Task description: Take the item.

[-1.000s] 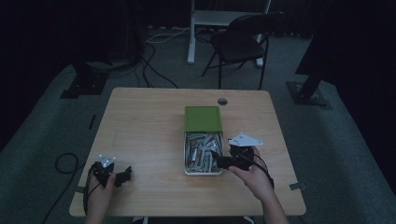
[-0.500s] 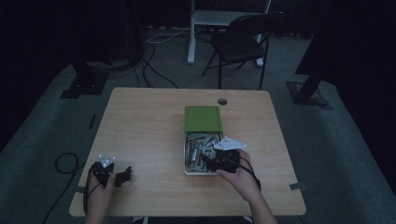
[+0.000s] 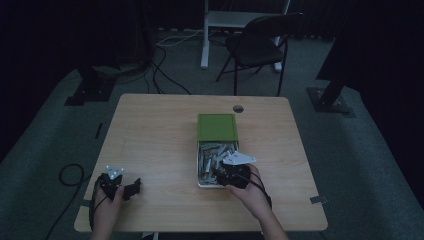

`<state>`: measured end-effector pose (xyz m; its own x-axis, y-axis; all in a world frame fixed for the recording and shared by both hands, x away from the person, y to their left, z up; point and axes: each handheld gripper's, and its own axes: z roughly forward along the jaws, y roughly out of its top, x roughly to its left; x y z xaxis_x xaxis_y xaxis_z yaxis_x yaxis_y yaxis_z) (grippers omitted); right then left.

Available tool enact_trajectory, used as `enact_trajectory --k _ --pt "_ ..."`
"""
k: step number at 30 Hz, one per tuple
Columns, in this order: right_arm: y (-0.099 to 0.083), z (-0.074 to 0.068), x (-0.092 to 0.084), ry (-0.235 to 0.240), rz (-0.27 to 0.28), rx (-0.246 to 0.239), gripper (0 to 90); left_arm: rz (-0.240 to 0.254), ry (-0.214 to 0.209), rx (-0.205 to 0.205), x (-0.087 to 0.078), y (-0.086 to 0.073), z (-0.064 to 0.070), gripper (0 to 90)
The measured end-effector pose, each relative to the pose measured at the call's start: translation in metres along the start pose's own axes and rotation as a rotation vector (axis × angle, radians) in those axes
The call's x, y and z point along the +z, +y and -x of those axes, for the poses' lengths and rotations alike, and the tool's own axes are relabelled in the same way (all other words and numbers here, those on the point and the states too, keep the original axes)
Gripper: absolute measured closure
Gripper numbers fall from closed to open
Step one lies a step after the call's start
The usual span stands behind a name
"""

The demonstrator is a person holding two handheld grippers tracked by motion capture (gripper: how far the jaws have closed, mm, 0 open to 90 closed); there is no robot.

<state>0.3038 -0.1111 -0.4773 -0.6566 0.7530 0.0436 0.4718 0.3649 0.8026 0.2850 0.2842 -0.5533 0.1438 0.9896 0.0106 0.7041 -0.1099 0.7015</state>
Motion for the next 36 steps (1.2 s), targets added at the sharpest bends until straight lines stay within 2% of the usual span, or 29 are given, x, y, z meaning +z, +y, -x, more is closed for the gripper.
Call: enact_trajectory --k 18,22,26,30,36 --pt "-0.01 -0.006 0.013 0.0 -0.051 0.017 65.5 0.0 0.0 0.0 0.0 0.0 0.0 9.5" --pt "-0.012 -0.008 0.017 0.0 -0.061 0.029 68.4 0.0 0.0 0.0 0.0 0.0 0.0 9.5" --pt "-0.013 -0.008 0.019 0.009 -0.065 0.064 70.4 0.0 0.0 0.0 0.0 0.0 0.0 9.5" --pt "-0.014 -0.01 0.021 -0.003 -0.063 0.063 71.6 0.0 0.0 0.0 0.0 0.0 0.0 9.5" --pt "-0.016 -0.013 0.024 -0.011 -0.081 0.068 80.8 0.0 0.0 0.0 0.0 0.0 0.0 9.5"
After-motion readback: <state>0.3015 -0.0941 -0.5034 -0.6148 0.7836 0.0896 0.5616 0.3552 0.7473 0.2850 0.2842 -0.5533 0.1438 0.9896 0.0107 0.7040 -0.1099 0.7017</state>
